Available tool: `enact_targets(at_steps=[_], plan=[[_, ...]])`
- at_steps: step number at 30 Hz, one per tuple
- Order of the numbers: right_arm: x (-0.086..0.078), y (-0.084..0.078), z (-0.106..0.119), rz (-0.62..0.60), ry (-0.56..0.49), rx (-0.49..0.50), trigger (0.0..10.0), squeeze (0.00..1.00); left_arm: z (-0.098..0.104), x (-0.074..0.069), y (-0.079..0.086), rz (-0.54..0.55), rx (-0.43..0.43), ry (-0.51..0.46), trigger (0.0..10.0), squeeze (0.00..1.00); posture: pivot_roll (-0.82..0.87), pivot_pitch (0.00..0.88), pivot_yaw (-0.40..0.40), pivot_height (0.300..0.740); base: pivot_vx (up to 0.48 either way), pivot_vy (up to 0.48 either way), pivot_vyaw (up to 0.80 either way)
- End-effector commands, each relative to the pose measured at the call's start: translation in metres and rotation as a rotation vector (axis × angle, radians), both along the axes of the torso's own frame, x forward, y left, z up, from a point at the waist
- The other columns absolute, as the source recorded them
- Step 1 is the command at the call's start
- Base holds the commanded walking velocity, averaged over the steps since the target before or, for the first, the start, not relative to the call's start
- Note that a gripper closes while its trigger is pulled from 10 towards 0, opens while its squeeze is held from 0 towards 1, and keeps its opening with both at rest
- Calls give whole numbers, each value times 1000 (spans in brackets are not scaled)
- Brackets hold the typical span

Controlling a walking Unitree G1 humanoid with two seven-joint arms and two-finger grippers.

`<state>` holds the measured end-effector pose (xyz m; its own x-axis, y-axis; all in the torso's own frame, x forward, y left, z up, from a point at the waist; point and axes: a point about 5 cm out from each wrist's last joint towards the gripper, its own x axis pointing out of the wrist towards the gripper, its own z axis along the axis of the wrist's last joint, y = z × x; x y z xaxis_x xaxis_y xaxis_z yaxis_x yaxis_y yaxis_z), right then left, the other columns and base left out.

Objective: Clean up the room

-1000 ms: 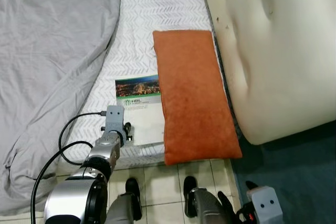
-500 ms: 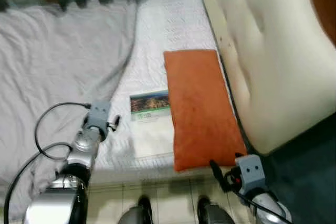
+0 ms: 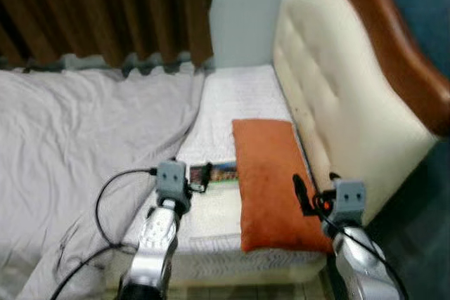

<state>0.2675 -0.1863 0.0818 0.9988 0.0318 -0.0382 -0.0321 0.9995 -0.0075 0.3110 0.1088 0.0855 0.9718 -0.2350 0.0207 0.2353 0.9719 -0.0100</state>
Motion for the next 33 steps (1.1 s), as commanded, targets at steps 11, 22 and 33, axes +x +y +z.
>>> enact_targets(at_steps=[11, 22, 33], plan=[[-15, -7, -19, 16, 61, -32, 10000, 0, -27, -24, 40, 113, 13, 181, 10000, 0, -66, 0, 43, 740, 0, 479, 0], [-22, -11, -23, 5, 48, -89, 10000, 0, -16, -24, 41, 37, 5, 142, 10000, 0, -74, 0, 44, 740, 0, 476, 0], [-20, -11, -23, 20, 43, -91, 10000, 0, -21, -21, 45, 77, 16, 175, 10000, 0, -87, 0, 52, 740, 0, 478, 0]])
